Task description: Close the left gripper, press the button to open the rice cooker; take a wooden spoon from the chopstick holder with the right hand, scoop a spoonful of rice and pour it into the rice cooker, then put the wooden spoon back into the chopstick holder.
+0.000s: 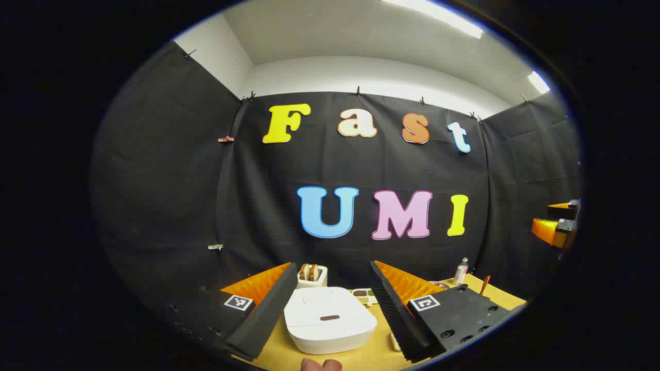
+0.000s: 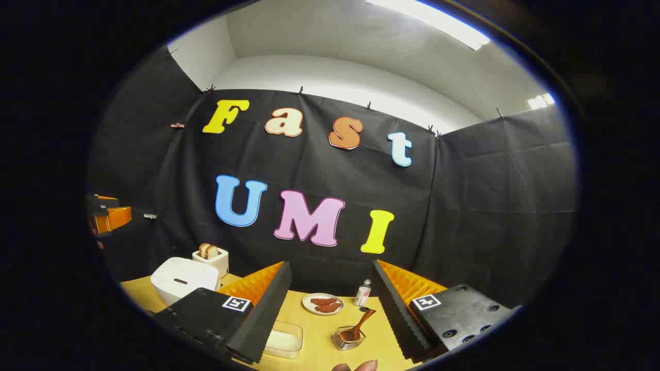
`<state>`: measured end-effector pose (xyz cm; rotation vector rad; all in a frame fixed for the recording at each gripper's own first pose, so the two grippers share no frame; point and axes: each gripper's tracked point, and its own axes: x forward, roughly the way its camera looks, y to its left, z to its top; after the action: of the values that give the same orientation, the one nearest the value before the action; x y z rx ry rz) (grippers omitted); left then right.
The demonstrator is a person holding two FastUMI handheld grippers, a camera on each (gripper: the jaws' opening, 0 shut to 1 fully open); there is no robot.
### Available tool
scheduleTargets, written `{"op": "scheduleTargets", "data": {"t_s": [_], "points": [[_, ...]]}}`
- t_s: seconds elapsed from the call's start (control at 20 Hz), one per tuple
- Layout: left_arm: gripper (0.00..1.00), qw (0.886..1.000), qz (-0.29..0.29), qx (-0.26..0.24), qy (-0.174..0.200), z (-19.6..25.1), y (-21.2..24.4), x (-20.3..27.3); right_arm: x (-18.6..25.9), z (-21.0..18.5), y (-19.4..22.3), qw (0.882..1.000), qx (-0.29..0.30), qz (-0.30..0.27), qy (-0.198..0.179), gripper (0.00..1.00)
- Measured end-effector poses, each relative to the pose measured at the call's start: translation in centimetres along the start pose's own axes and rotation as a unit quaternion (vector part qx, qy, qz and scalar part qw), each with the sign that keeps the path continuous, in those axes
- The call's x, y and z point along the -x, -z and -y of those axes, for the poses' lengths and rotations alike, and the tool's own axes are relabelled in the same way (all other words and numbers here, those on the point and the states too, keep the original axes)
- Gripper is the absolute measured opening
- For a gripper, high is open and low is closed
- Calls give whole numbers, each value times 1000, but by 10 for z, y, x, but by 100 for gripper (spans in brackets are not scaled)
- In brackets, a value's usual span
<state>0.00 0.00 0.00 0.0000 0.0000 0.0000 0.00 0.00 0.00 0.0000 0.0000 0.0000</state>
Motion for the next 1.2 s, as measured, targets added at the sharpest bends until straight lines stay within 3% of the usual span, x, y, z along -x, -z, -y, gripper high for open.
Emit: {"op": "scheduleTargets", "data": {"t_s": [0.7,1.1,1.2], "points": [[95,1000,-14,-15,-14,-2,11,-3,-6,11,20,1000,-11,-17,6,97],[95,1000,-11,-23,0,5,7,-4,-4,20,23,1000,-10,-16,17,97],[86,1000,-13,-19,12,8,9,-6,-4,22,25,1000,-8,-17,19,97]]}}
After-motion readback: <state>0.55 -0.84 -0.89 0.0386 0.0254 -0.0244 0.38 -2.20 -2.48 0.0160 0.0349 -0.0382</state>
